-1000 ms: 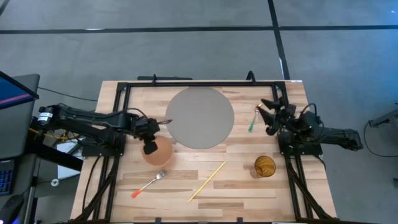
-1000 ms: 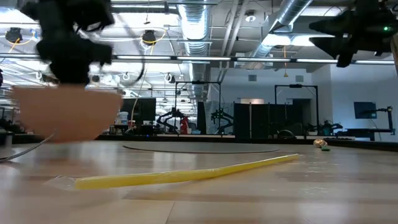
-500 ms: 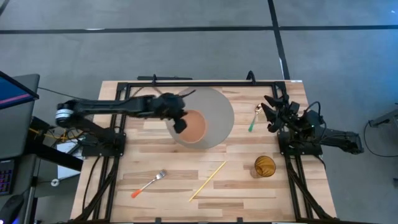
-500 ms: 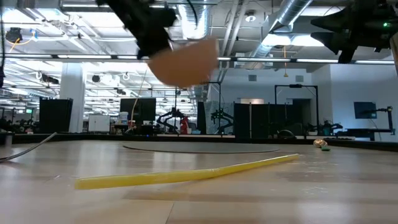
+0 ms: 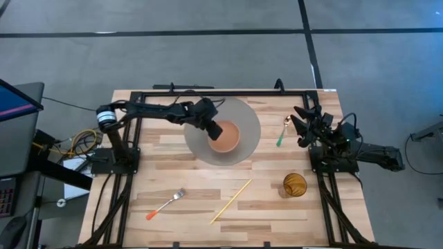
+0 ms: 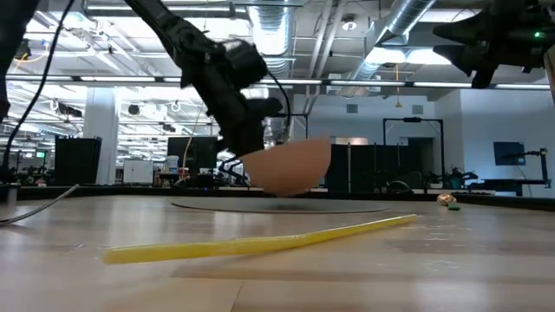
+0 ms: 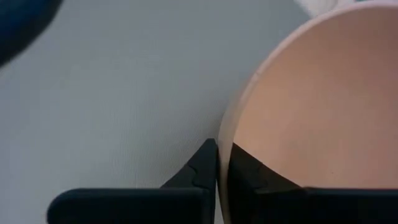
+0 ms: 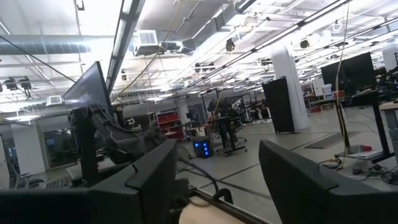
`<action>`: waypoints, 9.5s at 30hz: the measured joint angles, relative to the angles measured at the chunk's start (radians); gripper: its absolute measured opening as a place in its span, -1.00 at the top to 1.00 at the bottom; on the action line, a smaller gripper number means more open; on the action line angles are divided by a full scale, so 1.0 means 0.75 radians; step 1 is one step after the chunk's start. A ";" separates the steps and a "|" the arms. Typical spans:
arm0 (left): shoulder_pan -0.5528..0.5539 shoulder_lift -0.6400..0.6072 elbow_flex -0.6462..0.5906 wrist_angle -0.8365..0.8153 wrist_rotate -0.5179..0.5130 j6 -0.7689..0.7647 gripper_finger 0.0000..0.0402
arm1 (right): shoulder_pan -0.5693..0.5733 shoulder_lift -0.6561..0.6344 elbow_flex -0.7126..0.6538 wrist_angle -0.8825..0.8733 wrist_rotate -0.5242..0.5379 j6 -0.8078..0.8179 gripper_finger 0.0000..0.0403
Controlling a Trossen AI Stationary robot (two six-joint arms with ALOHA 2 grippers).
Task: Pick & Place Utensil
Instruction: Put the orange bowl on the gray table placemat, then put the green spoon into the orange bowl on the gray table placemat, then put the orange fork into the orange bowl on the gray table placemat
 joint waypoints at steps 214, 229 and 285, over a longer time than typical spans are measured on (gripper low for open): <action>-0.419 -1.124 -0.636 0.058 -0.542 -0.022 0.92 | -0.023 2.795 2.374 -1.961 -0.628 -0.098 0.97; -0.418 -1.124 -0.636 0.050 -0.542 -0.022 0.92 | -0.062 2.930 2.430 -2.043 -0.627 -0.204 0.89; -0.570 -0.771 -0.181 0.233 -0.804 0.498 0.97 | -0.106 1.391 0.959 -0.501 -0.593 -0.353 0.49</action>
